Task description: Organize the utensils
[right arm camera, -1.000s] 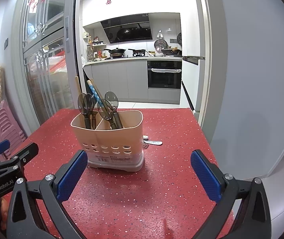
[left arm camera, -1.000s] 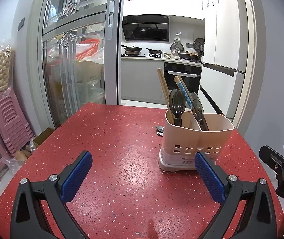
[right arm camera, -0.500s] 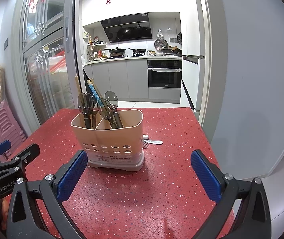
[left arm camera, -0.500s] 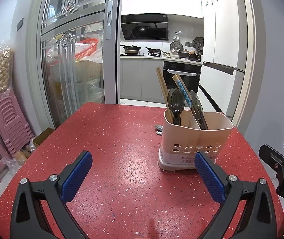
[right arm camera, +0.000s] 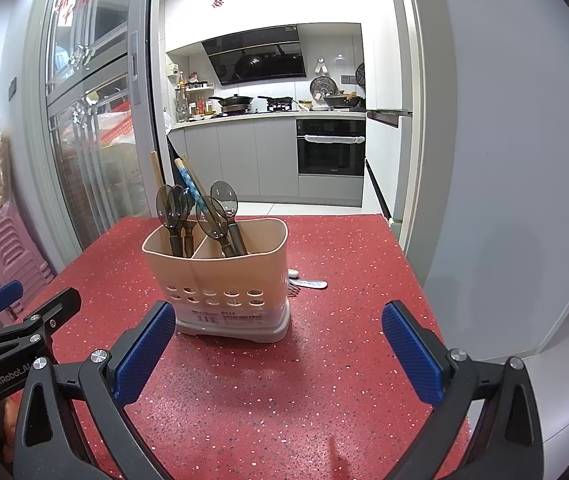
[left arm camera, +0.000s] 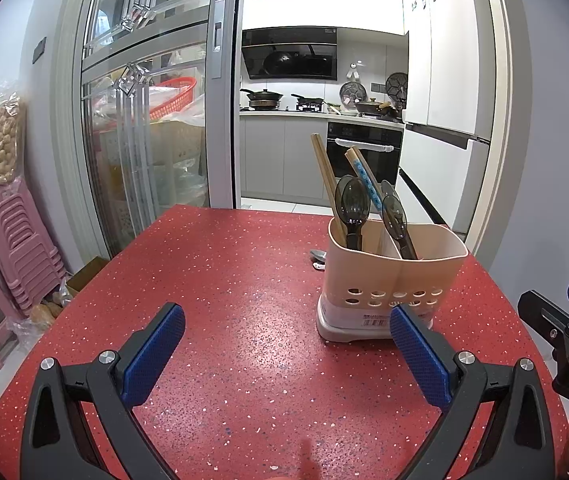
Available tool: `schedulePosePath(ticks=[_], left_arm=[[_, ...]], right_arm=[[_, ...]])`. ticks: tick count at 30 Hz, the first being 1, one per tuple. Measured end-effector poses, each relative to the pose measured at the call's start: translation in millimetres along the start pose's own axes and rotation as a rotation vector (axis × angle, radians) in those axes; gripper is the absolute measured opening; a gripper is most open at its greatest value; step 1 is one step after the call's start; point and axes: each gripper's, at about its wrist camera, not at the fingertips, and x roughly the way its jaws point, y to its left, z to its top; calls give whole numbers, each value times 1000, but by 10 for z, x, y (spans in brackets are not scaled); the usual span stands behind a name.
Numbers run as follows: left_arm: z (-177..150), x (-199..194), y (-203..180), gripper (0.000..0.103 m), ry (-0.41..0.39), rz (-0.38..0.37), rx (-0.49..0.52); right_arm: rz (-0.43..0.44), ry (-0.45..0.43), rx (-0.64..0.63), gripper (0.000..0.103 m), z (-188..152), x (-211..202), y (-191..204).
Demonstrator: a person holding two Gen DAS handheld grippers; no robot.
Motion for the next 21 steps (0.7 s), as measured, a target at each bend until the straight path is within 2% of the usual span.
schedulePosePath(ticks=[21], left_arm=[[-6, 4, -5, 103, 2, -3, 2]], right_arm=[[4, 1, 2, 103, 5, 5, -5]])
